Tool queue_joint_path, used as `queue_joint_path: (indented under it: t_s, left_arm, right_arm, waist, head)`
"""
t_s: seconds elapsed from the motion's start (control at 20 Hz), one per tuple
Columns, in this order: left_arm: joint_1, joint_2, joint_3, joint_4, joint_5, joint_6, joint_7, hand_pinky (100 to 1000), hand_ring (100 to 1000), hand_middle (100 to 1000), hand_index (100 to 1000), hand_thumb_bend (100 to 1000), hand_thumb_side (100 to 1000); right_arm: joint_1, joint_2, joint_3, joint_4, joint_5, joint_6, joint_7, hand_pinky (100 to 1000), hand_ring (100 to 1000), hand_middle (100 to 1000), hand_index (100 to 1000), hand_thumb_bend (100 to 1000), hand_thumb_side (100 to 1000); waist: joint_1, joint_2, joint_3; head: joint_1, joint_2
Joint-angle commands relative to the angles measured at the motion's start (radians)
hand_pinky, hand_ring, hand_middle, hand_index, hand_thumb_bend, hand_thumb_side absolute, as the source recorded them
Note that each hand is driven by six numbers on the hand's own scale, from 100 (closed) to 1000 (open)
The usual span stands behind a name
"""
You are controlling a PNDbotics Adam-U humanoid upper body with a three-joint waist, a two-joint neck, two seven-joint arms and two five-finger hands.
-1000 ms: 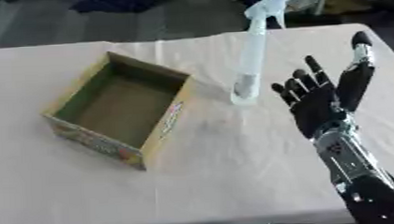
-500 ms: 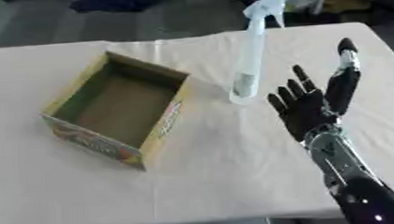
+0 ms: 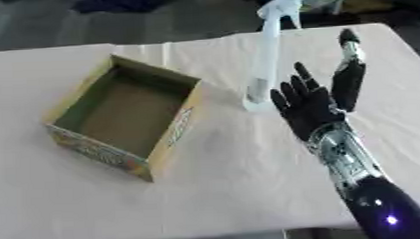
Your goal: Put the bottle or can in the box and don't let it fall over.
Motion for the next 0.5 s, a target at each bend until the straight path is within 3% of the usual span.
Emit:
queue_joint_path:
  t_s: [0.05, 0.5]
  left_arm:
    - [-0.017, 0.02, 0.003, -0.021, 0.002, -0.002, -0.005, 782, 860, 857, 889, 780, 698]
    - [-0.018, 0.015, 0.001, -0.023, 0.003, -0.002, -0.009, 782, 861, 858, 889, 777, 697]
  right_arm:
    - [-0.031, 0.012, -0.005, -0.023, -0.001, 0.0, -0.03, 100, 100, 100, 1000, 547, 969]
    - [-0.106, 0.073, -0.023, 0.007, 0.039, -0.009, -0.068, 100, 100, 100, 1000, 561, 944]
  waist:
    - [0.004, -0.005, 0.002]
    - [0.01, 0.004, 0.004]
  head:
    - [-0.007, 0.005]
    - [-0.017, 0.006]
